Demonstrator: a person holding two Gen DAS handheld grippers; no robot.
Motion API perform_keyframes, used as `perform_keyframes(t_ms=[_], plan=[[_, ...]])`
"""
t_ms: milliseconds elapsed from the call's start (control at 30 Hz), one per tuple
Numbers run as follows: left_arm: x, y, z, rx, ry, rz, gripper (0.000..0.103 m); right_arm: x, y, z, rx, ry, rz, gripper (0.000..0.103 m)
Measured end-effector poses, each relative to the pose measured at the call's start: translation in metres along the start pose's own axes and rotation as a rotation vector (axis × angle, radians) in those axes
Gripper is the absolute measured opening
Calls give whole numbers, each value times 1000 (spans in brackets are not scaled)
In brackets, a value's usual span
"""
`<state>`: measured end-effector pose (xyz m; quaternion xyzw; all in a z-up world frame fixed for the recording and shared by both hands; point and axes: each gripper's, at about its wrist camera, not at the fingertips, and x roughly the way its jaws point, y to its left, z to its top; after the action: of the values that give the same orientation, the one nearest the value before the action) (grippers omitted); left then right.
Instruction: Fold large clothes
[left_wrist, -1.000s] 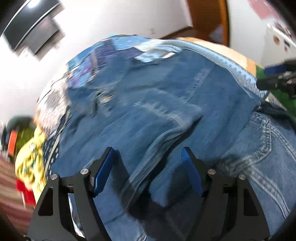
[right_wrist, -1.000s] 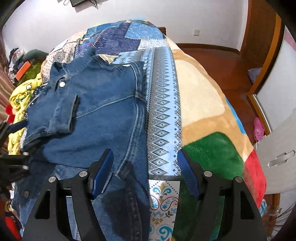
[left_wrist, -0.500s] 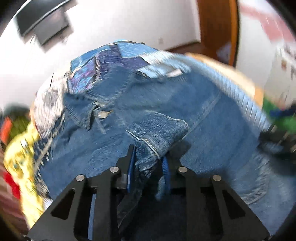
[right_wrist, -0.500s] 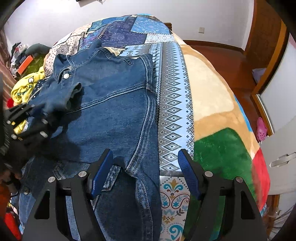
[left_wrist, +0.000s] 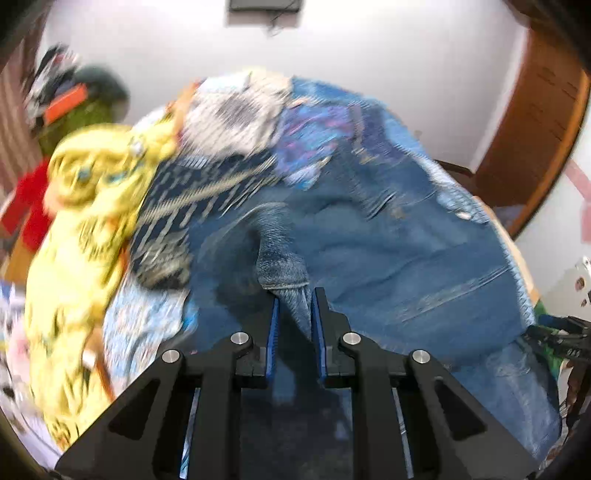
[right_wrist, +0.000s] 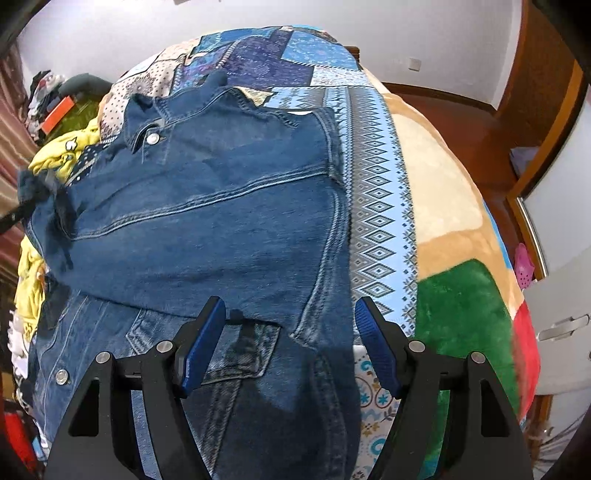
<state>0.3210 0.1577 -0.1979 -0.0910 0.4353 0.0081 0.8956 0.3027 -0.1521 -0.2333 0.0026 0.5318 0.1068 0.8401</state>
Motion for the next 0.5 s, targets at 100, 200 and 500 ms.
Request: perform_keyframes(t_ms=[100,200,500], plan=[[13,26,-29,-74,93,-55,22,0,3,0,-3,7,-1,69],[27,37,-63,-87,189,-2,47,0,4,-1,0,12,-2,69],[3,59,-73,-69,181,58,60,-1,6,6,-9,12,-20,69]])
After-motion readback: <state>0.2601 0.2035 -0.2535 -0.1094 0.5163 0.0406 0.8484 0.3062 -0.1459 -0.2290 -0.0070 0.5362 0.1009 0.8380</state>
